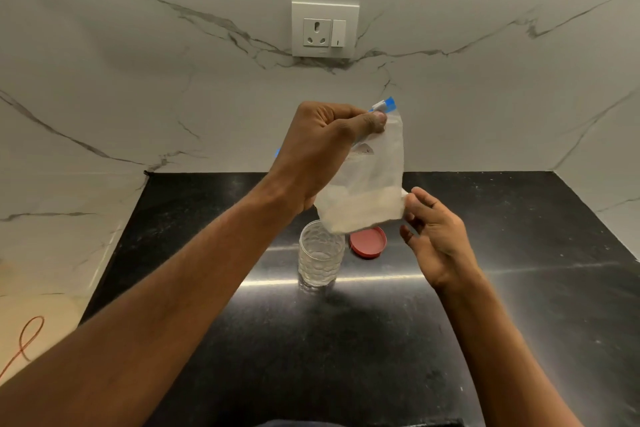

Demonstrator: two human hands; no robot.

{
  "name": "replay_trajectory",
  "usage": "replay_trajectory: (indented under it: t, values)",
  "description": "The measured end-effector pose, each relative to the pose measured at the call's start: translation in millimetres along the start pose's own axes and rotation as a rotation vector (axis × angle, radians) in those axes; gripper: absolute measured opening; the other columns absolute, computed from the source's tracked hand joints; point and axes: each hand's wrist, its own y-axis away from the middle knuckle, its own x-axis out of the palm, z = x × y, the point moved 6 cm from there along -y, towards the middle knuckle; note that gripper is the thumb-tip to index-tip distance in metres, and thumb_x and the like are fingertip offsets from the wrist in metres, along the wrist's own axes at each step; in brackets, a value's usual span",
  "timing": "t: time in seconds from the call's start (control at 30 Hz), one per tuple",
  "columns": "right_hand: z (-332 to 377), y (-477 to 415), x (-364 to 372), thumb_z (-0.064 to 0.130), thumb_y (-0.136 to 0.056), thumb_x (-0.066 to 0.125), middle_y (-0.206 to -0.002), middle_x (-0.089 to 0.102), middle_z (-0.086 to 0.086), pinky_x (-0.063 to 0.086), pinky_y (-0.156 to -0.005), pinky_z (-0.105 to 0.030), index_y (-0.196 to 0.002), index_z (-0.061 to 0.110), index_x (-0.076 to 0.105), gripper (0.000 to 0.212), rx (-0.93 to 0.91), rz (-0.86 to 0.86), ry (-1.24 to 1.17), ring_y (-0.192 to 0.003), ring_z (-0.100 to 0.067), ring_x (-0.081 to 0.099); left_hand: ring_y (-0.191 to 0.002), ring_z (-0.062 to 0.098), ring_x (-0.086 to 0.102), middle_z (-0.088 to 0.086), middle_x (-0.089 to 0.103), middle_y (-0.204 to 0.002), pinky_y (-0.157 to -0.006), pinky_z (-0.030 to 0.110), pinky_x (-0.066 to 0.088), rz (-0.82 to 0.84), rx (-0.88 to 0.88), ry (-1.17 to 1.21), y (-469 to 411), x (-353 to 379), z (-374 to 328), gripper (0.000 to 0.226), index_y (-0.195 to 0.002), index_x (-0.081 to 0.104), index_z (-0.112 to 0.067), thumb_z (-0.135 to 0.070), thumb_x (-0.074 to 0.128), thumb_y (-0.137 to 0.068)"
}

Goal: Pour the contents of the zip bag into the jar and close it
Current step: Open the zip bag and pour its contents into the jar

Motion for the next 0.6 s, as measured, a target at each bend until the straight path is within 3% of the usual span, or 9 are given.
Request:
replay_trajectory:
  t: [0.17,0.23,0.33,0.47,0.6]
  values:
    - [34.4,-5.8,-11.6,0.022,-0.098,0.071,-0.111,0.076,-0.003,0.056,-0.092,-0.042,-0.129,0.013,0.067,0.033,-0.18,-0.055,0.035,-0.099,-0.019,0.069,-0.076,0.023,0.073,0.02,0.079,-0.092,-0.074,0.035,0.063,-0.032,-0.06,0.085,5.3,-6.5,17.7,0.017,-0.085,0.084,-0.009,-0.022,0.077,-0.093]
    - [47.2,-6.7,-17.1,0.024,-0.094,0.075,-0.11,0.076,-0.003,0.053,-0.1,-0.048,-0.129,0.012,0.067,0.038,-0.24,-0.066,0.078,-0.1,-0.019,0.069,-0.082,0.03,0.076,0.022,0.079,-0.097,-0.081,0.045,0.064,-0.044,-0.113,0.109,10.7,-6.4,32.8,0.021,-0.092,0.083,-0.003,-0.023,0.077,-0.093]
    - [58.1,-9.9,-25.8,0.026,-0.083,0.081,-0.099,0.079,0.002,0.056,-0.097,-0.048,-0.127,0.014,0.069,0.047,-0.272,-0.018,0.112,-0.095,-0.016,0.074,-0.094,0.04,0.077,0.021,0.08,-0.101,-0.089,0.053,0.061,-0.054,-0.195,0.162,19.9,-6.1,59.0,0.026,-0.097,0.081,0.0,-0.025,0.076,-0.094]
    - [65.7,-13.6,-33.9,0.021,-0.082,0.082,-0.099,0.078,-0.001,0.065,-0.082,-0.035,-0.124,0.016,0.071,0.043,-0.326,0.043,0.133,-0.098,-0.022,0.075,-0.093,0.03,0.078,0.013,0.081,-0.101,-0.085,0.046,0.065,-0.071,-0.255,0.213,28.8,-11.7,87.2,0.024,-0.095,0.082,-0.005,-0.027,0.073,-0.096]
    - [71.8,-14.2,-29.6,0.025,-0.084,0.08,-0.096,0.078,0.004,0.063,-0.087,-0.038,-0.12,0.018,0.074,0.037,-0.404,0.065,0.174,-0.096,-0.018,0.073,-0.094,0.026,0.078,0.008,0.08,-0.091,-0.075,0.039,0.066,-0.1,-0.298,0.301,36.7,-16.3,103.7,0.021,-0.088,0.083,-0.014,-0.027,0.069,-0.097]
